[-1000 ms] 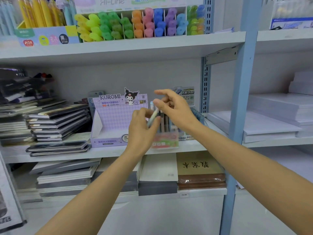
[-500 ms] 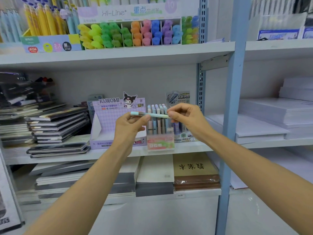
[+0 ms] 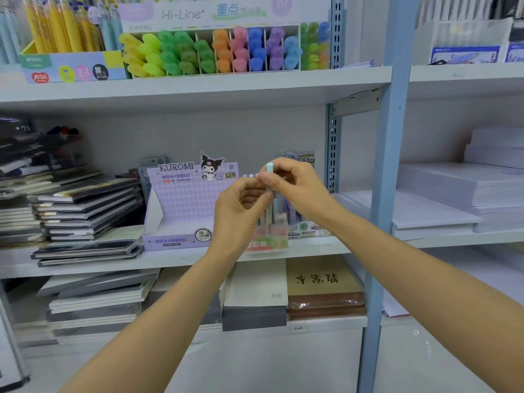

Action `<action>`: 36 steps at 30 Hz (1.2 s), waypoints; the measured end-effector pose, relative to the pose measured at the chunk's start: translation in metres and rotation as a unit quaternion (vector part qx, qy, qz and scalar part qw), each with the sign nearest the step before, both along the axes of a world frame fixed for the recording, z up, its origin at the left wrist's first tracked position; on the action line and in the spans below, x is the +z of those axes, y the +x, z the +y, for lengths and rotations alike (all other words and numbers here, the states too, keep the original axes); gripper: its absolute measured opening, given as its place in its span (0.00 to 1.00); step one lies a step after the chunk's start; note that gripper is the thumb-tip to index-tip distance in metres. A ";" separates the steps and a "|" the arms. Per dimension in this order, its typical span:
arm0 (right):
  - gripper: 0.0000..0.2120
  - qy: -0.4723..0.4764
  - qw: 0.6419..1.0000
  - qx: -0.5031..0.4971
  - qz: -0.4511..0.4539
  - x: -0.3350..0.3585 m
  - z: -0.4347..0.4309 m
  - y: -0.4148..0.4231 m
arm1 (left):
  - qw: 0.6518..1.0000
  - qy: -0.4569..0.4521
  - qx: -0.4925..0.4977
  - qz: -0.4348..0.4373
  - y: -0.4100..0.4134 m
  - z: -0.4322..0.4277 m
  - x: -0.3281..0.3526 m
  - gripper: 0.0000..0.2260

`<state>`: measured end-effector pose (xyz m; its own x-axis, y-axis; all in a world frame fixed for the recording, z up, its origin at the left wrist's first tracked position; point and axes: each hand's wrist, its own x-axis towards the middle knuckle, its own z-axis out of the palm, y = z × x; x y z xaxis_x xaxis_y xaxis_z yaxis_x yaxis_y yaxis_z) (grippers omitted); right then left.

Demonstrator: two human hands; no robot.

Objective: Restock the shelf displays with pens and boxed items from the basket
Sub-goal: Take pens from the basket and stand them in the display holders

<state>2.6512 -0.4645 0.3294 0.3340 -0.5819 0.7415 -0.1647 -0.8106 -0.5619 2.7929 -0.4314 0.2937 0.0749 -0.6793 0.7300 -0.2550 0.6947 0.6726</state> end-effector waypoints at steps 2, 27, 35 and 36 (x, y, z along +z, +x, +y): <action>0.06 0.006 0.997 -0.005 -0.076 0.005 -0.002 -0.002 | 0.992 -0.041 0.077 -0.089 0.005 0.000 -0.008 0.12; 0.08 -0.091 0.974 -0.199 0.050 -0.034 -0.041 0.008 | 0.861 -0.075 0.227 -0.450 0.032 -0.008 -0.067 0.33; 0.08 -0.151 0.978 -0.142 -0.024 -0.068 -0.008 0.016 | 0.880 -0.153 0.257 -0.368 0.042 -0.004 -0.089 0.25; 0.06 -0.147 0.982 -0.115 -0.021 -0.082 0.000 0.020 | 0.883 -0.167 0.275 -0.342 0.046 -0.002 -0.102 0.22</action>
